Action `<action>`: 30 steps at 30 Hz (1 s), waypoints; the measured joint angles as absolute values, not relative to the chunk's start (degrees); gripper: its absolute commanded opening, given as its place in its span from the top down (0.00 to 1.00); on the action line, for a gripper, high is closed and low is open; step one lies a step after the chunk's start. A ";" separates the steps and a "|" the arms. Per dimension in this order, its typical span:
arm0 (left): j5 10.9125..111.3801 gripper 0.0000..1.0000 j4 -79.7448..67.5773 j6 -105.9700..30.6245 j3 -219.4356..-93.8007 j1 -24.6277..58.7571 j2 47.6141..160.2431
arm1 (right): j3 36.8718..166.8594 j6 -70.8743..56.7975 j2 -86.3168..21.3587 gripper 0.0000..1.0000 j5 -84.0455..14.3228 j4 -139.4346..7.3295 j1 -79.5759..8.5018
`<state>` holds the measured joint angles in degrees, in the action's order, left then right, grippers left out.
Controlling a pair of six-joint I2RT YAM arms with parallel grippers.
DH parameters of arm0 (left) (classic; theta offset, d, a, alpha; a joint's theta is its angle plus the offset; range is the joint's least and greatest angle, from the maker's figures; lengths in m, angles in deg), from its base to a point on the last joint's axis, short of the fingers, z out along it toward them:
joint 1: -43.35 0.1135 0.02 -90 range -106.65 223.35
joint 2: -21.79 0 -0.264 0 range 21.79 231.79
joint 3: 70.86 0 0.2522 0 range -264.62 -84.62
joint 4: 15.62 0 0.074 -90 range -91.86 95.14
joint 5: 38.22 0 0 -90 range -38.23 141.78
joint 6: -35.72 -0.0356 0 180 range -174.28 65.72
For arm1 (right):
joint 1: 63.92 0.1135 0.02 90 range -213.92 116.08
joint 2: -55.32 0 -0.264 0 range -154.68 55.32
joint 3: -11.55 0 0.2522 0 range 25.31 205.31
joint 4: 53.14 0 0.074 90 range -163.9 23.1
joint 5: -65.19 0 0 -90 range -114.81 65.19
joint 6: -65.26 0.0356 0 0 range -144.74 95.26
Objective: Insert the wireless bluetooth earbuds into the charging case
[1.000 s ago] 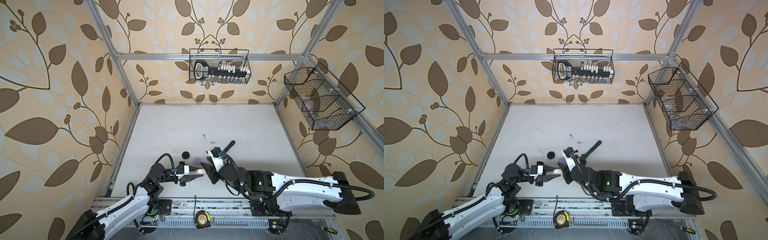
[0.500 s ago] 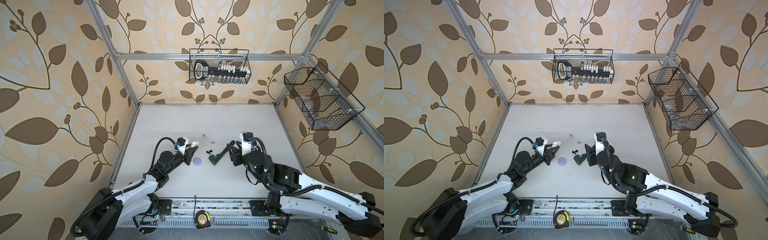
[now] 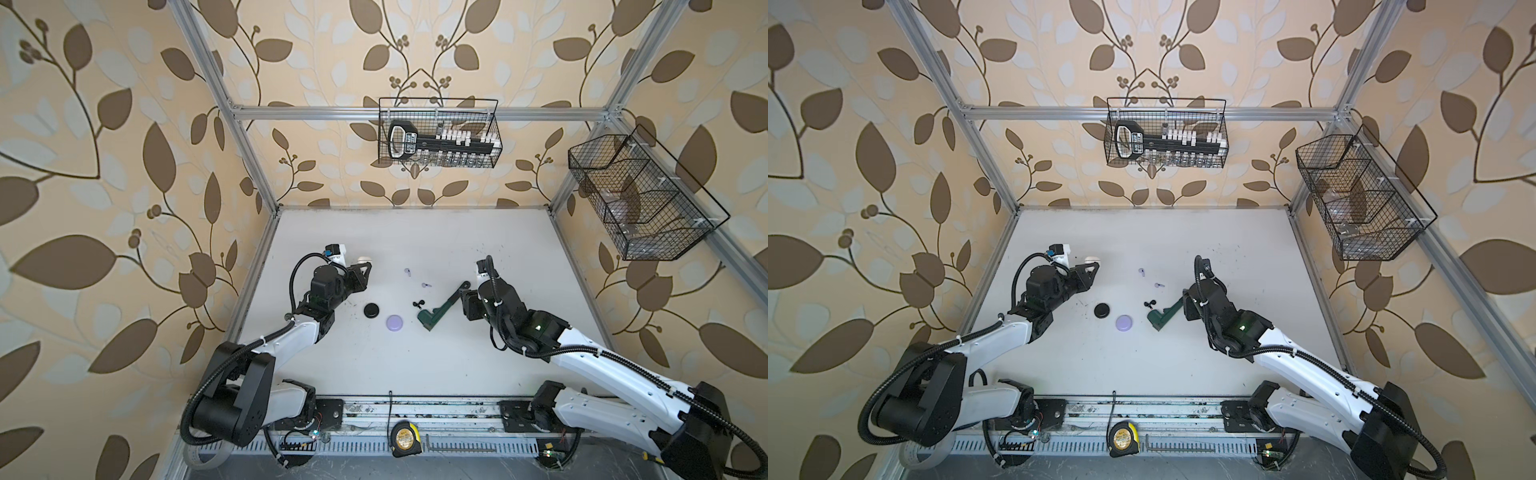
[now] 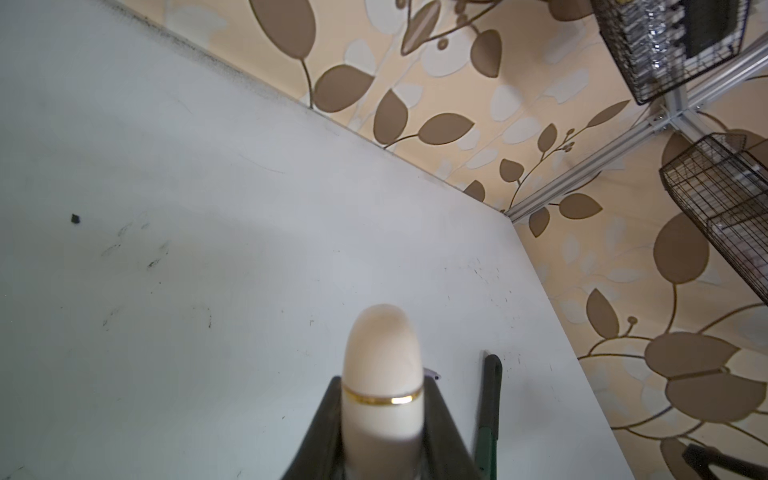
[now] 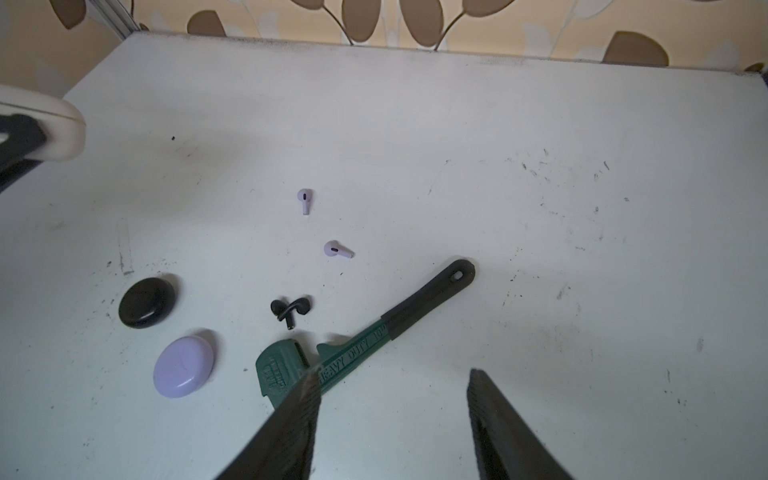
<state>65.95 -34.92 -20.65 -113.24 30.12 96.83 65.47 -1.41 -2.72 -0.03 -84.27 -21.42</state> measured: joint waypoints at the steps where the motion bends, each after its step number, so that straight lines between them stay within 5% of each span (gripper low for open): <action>1: 66.45 1.00 -34.84 -19.54 -113.90 31.17 98.65 | 64.97 -1.71 -2.72 0.37 -0.51 -83.61 -21.44; 20: 74.45 1.00 -38.55 -9.09 -120.36 35.58 123.30 | 64.75 -2.54 -8.31 0.35 -5.06 -79.46 -21.14; 30: 75.76 1.00 -42.33 -6.01 -121.79 35.96 127.30 | 64.84 -2.72 -9.15 0.34 -5.37 -79.55 -20.63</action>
